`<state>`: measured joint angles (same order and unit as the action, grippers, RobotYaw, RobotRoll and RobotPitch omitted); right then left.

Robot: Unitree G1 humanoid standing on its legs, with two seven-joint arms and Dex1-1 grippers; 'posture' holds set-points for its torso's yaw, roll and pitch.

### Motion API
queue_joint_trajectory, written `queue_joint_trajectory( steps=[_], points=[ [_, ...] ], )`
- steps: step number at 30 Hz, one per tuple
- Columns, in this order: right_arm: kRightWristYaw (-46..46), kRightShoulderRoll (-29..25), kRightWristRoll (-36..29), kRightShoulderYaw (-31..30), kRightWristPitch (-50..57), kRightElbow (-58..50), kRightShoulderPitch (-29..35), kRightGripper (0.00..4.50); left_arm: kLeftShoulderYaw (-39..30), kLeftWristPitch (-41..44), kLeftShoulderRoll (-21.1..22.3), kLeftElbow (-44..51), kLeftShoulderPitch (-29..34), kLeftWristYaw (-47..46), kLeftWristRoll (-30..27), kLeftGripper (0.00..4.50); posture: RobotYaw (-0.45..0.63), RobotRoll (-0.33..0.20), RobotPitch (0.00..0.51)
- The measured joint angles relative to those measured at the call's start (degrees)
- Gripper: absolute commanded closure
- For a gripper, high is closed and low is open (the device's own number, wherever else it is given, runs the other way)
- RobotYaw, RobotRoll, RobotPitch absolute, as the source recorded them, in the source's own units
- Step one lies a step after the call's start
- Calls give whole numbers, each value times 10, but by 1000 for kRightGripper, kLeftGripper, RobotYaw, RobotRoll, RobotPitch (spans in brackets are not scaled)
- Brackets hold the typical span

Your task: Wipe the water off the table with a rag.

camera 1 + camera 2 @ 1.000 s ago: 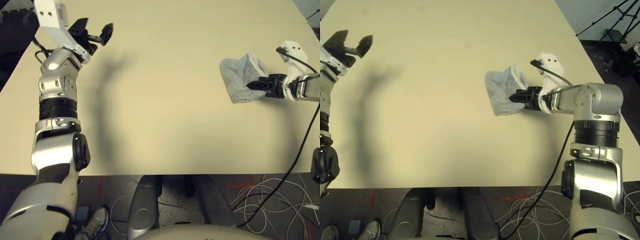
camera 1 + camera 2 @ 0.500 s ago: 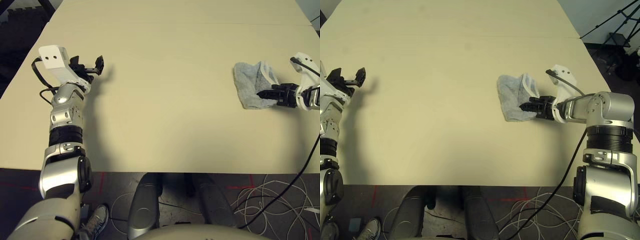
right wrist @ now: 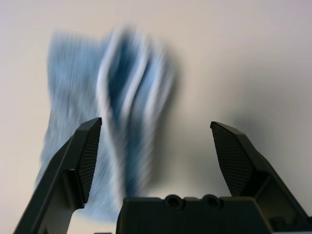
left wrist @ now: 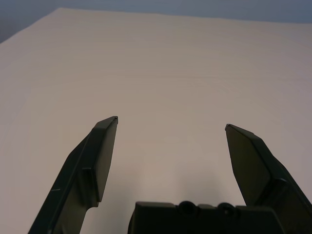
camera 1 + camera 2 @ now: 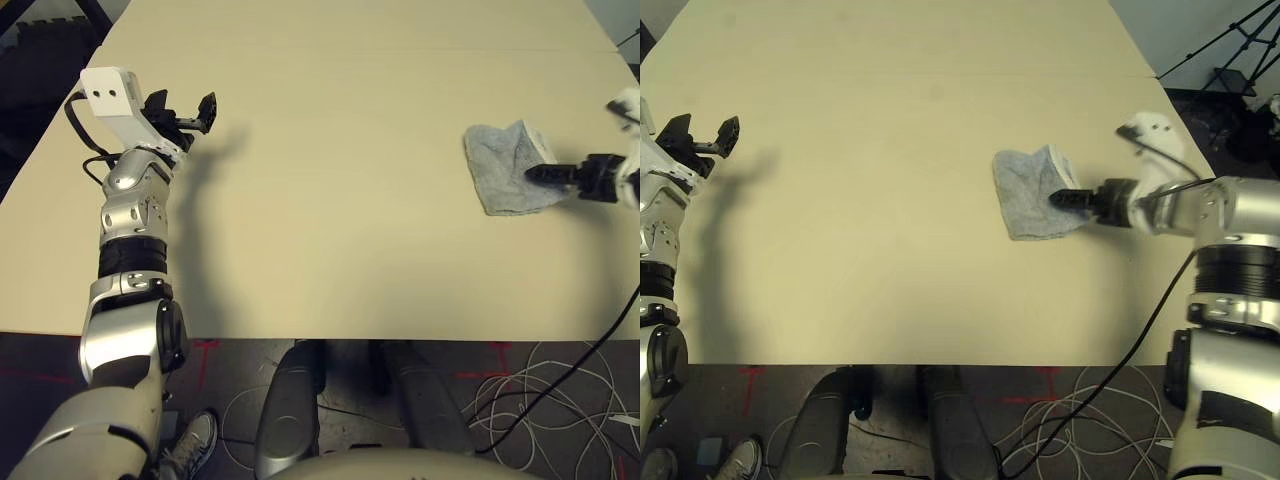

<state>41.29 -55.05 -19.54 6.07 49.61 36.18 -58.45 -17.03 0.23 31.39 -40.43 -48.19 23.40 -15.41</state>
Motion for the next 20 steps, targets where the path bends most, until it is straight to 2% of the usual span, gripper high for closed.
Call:
queue_joint_trajectory(
  steps=[3,8,14,20],
  points=[
    [-32,34,30,22,-187,59,-2,25,0,-1,-8,0,-2,-3,0,0,-30,0,277],
    [-91,132,62,43,-450,196,22,25,1,-6,-37,-2,-2,-18,0,0,-31,0,289],
    [-135,148,70,68,-575,313,16,25,0,-14,-58,-6,-3,-42,0,0,-27,0,296],
    [-161,145,76,90,-606,352,11,25,16,-23,-80,-8,-3,-41,11,0,-31,0,286]
  ],
)
